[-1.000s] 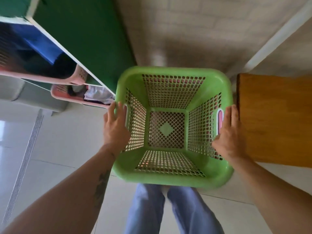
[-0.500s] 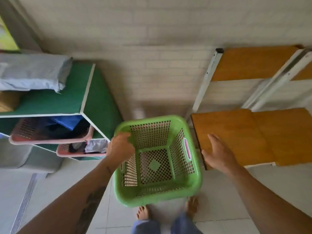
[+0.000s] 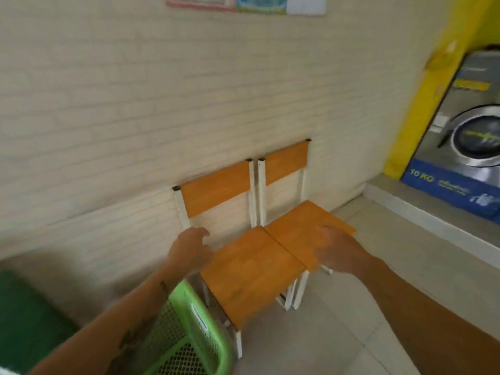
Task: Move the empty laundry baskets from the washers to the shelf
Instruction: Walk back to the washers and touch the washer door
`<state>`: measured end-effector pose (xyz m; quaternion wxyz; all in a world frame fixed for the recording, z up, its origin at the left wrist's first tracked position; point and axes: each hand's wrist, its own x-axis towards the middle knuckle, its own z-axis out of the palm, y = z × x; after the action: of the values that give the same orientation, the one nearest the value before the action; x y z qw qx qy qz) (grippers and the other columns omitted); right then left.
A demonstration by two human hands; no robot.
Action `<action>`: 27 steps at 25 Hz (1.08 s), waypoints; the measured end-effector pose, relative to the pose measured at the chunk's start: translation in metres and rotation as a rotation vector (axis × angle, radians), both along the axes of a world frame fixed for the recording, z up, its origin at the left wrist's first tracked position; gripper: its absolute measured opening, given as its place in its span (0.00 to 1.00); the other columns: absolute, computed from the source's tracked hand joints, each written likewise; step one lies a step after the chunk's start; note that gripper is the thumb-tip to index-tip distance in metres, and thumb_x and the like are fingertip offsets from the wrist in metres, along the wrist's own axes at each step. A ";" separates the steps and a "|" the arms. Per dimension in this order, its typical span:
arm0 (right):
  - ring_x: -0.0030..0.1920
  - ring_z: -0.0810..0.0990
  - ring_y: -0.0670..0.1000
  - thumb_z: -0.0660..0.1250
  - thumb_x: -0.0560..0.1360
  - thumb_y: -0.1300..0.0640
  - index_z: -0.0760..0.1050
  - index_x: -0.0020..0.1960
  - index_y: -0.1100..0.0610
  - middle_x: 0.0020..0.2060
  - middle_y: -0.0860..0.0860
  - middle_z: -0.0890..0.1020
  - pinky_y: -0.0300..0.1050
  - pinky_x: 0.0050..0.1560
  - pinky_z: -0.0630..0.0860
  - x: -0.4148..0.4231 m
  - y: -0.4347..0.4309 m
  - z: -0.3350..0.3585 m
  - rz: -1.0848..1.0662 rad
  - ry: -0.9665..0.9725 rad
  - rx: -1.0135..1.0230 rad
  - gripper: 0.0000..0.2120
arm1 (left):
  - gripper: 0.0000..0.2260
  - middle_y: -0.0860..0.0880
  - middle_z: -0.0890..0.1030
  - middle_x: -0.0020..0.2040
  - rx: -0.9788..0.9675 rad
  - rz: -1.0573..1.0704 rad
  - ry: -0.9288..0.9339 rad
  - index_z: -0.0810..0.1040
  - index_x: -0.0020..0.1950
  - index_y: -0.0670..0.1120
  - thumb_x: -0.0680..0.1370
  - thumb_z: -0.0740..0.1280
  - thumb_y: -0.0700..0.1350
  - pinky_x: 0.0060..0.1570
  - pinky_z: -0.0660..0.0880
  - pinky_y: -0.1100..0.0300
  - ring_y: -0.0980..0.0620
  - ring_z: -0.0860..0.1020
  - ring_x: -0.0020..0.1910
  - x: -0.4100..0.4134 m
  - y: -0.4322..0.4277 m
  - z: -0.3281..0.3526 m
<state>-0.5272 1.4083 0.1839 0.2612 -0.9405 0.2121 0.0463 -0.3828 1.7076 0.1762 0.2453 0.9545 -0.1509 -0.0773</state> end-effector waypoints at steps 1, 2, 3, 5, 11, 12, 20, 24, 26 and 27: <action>0.71 0.67 0.54 0.64 0.72 0.46 0.65 0.74 0.53 0.71 0.49 0.68 0.48 0.68 0.67 -0.016 -0.027 0.009 -0.025 -0.030 -0.005 0.32 | 0.21 0.47 0.73 0.68 -0.008 -0.045 -0.024 0.73 0.68 0.49 0.75 0.63 0.44 0.68 0.67 0.52 0.46 0.70 0.69 -0.006 -0.034 0.010; 0.69 0.70 0.54 0.65 0.72 0.47 0.68 0.71 0.53 0.67 0.48 0.71 0.48 0.66 0.69 -0.032 -0.053 0.017 -0.039 -0.054 -0.019 0.28 | 0.20 0.47 0.73 0.68 -0.008 -0.090 -0.052 0.73 0.68 0.49 0.75 0.63 0.44 0.68 0.67 0.52 0.46 0.70 0.69 -0.014 -0.066 0.017; 0.69 0.70 0.54 0.65 0.73 0.49 0.69 0.69 0.54 0.65 0.48 0.71 0.47 0.66 0.68 -0.052 -0.082 0.026 -0.064 -0.071 -0.037 0.26 | 0.20 0.47 0.73 0.68 -0.010 -0.137 -0.076 0.73 0.68 0.49 0.75 0.63 0.44 0.68 0.67 0.52 0.46 0.70 0.69 -0.024 -0.104 0.025; 0.73 0.64 0.53 0.65 0.75 0.49 0.64 0.74 0.56 0.71 0.50 0.67 0.46 0.71 0.62 -0.087 -0.133 0.040 -0.127 -0.083 -0.089 0.30 | 0.20 0.48 0.73 0.68 -0.039 -0.202 -0.108 0.73 0.68 0.50 0.75 0.62 0.45 0.67 0.68 0.53 0.47 0.71 0.68 -0.046 -0.170 0.042; 0.76 0.60 0.52 0.64 0.75 0.47 0.57 0.77 0.56 0.78 0.52 0.59 0.43 0.73 0.57 -0.196 -0.263 0.074 -0.321 -0.097 -0.184 0.35 | 0.20 0.49 0.72 0.68 -0.105 -0.418 -0.081 0.73 0.67 0.53 0.75 0.62 0.44 0.62 0.69 0.58 0.48 0.71 0.67 -0.120 -0.351 0.079; 0.76 0.59 0.52 0.64 0.75 0.47 0.57 0.78 0.55 0.78 0.52 0.59 0.44 0.73 0.57 -0.211 -0.281 0.078 -0.353 -0.102 -0.194 0.35 | 0.19 0.50 0.72 0.68 -0.107 -0.461 -0.083 0.73 0.67 0.53 0.75 0.62 0.43 0.61 0.70 0.59 0.49 0.72 0.66 -0.130 -0.377 0.085; 0.75 0.62 0.55 0.64 0.75 0.47 0.59 0.76 0.54 0.76 0.53 0.62 0.48 0.73 0.60 -0.296 -0.422 0.087 -0.625 -0.105 -0.219 0.33 | 0.20 0.46 0.76 0.66 -0.158 -0.753 -0.092 0.76 0.65 0.47 0.73 0.64 0.48 0.66 0.69 0.56 0.46 0.74 0.65 -0.173 -0.590 0.106; 0.76 0.60 0.54 0.64 0.75 0.47 0.58 0.77 0.54 0.77 0.52 0.61 0.47 0.74 0.59 -0.307 -0.510 0.080 -0.712 -0.075 -0.233 0.34 | 0.19 0.46 0.76 0.66 -0.192 -0.808 -0.091 0.76 0.65 0.46 0.74 0.65 0.47 0.67 0.65 0.59 0.46 0.73 0.66 -0.175 -0.708 0.092; 0.76 0.59 0.53 0.64 0.75 0.48 0.58 0.77 0.55 0.77 0.52 0.60 0.47 0.75 0.57 -0.305 -0.556 0.079 -0.732 -0.067 -0.238 0.33 | 0.21 0.45 0.75 0.67 -0.180 -0.856 -0.072 0.75 0.67 0.46 0.74 0.63 0.47 0.67 0.64 0.59 0.46 0.72 0.66 -0.169 -0.767 0.090; 0.76 0.58 0.52 0.64 0.76 0.48 0.58 0.77 0.55 0.77 0.52 0.60 0.46 0.75 0.56 -0.303 -0.579 0.080 -0.747 -0.063 -0.235 0.33 | 0.20 0.45 0.75 0.68 -0.170 -0.879 -0.074 0.75 0.67 0.45 0.75 0.63 0.45 0.68 0.65 0.58 0.46 0.72 0.67 -0.165 -0.797 0.091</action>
<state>-0.8299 0.8289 0.2643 0.1572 -0.8229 0.5357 -0.1056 -0.5473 0.9110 0.2673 0.2612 0.7785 -0.5563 -0.1274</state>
